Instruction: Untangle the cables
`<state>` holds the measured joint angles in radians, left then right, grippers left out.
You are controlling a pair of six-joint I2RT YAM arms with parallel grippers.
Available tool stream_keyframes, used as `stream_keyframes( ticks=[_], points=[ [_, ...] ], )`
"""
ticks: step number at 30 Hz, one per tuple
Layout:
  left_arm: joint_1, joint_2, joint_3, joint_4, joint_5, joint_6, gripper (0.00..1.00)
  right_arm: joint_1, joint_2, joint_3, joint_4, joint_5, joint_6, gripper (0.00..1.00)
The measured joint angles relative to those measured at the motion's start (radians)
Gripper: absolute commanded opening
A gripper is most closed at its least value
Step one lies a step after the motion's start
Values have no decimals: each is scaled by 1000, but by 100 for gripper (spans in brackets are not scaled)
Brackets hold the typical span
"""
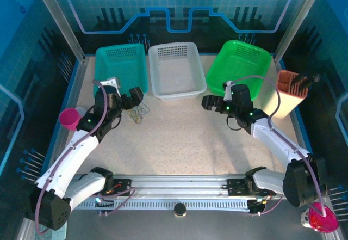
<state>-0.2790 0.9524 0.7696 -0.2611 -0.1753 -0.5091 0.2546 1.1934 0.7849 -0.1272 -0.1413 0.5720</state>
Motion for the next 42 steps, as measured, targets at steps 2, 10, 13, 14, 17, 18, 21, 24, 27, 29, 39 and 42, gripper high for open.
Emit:
stream_keyframes(
  ticks=[2,10,13,14,17,18,21,24,27,29,39,42],
  points=[
    [-7,-3,-53,0,-13,-17,99,-55,0,-14,24,-46,35,100],
    [-23,82,-186,58,-117,-16,99,-65,-11,-90,91,-151,81,100],
    [-25,138,-199,120,-148,-13,99,-24,-34,-90,87,-145,63,100],
    [-25,163,-199,145,-157,-10,99,-4,-47,-90,80,-136,53,100],
    [-25,243,-199,224,-180,14,99,59,-96,-90,57,-102,21,100],
    [-26,271,-199,248,-187,22,99,73,-109,-90,51,-94,13,100],
    [-27,353,-199,325,-198,61,99,96,-150,-90,27,-63,-10,100],
    [-27,431,-194,388,-208,100,99,100,-185,-89,2,-31,-29,100],
    [-27,500,-175,434,-212,130,99,100,-213,-84,-28,-11,-43,100],
    [-27,541,-153,452,-210,149,99,100,-233,-81,-46,4,-53,100],
    [-37,620,-57,447,-103,134,99,100,-283,-69,-103,42,-73,100],
    [-61,627,-57,427,-82,112,99,100,-283,-58,-113,49,-76,100]
  ],
)
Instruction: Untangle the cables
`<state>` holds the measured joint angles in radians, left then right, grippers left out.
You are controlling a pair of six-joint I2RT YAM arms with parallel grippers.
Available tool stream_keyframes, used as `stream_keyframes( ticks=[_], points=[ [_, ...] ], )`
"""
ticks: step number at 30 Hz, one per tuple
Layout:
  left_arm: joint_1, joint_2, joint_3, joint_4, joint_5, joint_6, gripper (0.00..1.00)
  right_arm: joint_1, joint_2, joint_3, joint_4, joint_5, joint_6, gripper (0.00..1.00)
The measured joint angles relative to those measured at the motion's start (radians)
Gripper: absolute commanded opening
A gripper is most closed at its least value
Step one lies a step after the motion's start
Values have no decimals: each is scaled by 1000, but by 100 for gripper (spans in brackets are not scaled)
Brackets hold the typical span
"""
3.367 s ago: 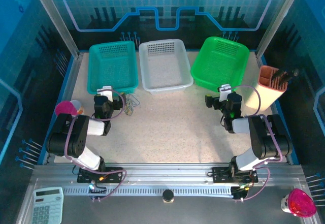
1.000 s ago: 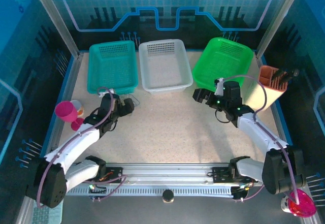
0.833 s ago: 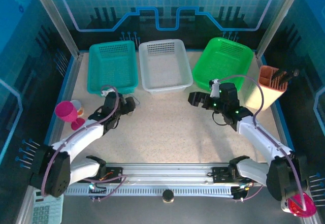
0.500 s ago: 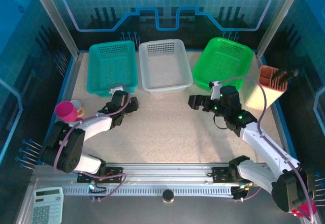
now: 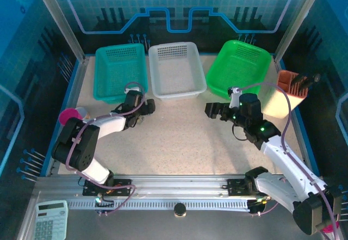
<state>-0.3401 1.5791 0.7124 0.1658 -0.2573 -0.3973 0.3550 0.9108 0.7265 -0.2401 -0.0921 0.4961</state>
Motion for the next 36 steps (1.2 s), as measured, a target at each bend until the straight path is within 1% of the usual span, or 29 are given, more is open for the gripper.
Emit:
stream_keyframes(
  ticks=[6,9,16,20,25,29,32,34,36],
  points=[
    [-99,1,-10,-30,18,-56,99,0,5,25,1,7,0,100],
    [-169,-4,-39,-31,19,-89,99,0,18,34,1,11,1,100],
    [-370,-9,-73,-42,-11,-154,99,0,53,41,-10,44,19,100],
    [-444,-23,-61,-86,-42,-170,99,0,72,53,-17,51,19,100],
    [-444,-140,-37,-172,-115,-178,99,0,76,53,-17,45,19,100],
    [-401,-219,-10,-203,-147,-173,99,0,91,54,-17,33,19,100],
    [-337,-223,-4,-206,-148,-157,99,0,95,54,-21,34,19,100],
    [-292,-201,-4,-203,-148,-137,99,0,95,54,-25,37,19,100],
    [-267,-168,-4,-188,-147,-111,99,0,95,54,-34,44,20,100]
  ],
)
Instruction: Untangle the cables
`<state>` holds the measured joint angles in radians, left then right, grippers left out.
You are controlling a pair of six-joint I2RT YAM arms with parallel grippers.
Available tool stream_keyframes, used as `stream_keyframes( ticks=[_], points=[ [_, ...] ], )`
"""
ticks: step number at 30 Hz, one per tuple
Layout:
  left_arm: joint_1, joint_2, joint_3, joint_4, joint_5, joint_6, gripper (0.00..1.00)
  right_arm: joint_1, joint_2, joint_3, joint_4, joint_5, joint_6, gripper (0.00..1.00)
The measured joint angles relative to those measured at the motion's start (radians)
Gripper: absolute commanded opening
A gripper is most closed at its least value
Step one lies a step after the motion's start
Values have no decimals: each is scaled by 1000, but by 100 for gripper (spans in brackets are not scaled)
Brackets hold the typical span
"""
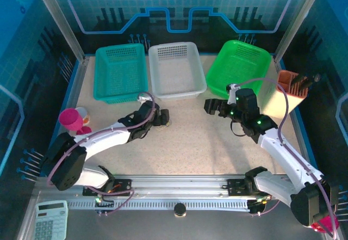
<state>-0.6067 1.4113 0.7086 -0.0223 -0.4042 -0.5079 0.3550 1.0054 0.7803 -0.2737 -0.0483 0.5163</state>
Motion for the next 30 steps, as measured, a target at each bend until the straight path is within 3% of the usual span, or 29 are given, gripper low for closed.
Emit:
stream_keyframes(
  ticks=[11,23,30],
  points=[
    [8,230,25,116,103,94,99,0,10,1,-11,-58,-1,100],
    [-306,270,173,179,186,36,99,0,13,5,-16,-72,-1,100],
    [-317,134,181,75,143,-18,99,0,48,24,-9,-76,0,100]
  ],
)
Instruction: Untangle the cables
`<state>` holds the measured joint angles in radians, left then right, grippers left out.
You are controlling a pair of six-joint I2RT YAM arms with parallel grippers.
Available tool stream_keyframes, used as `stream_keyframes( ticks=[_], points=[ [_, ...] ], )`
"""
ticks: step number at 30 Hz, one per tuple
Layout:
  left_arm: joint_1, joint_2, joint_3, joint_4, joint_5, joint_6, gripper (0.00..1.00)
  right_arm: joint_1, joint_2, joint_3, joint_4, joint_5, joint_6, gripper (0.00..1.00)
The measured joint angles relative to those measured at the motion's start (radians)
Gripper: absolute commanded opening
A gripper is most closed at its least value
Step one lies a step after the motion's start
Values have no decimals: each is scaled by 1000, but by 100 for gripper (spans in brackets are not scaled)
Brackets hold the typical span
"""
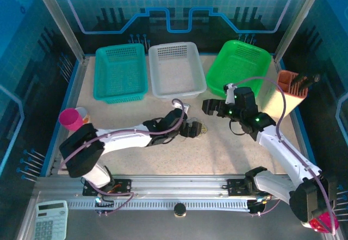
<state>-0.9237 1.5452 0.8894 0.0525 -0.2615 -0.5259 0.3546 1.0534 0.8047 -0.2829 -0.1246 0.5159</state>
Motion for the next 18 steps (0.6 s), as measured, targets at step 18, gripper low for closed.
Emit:
stream_keyframes(
  ticks=[18],
  points=[
    [142,-213,-92,-137,-37,-207,99,15,319,-20,37,-68,31,84]
  ],
)
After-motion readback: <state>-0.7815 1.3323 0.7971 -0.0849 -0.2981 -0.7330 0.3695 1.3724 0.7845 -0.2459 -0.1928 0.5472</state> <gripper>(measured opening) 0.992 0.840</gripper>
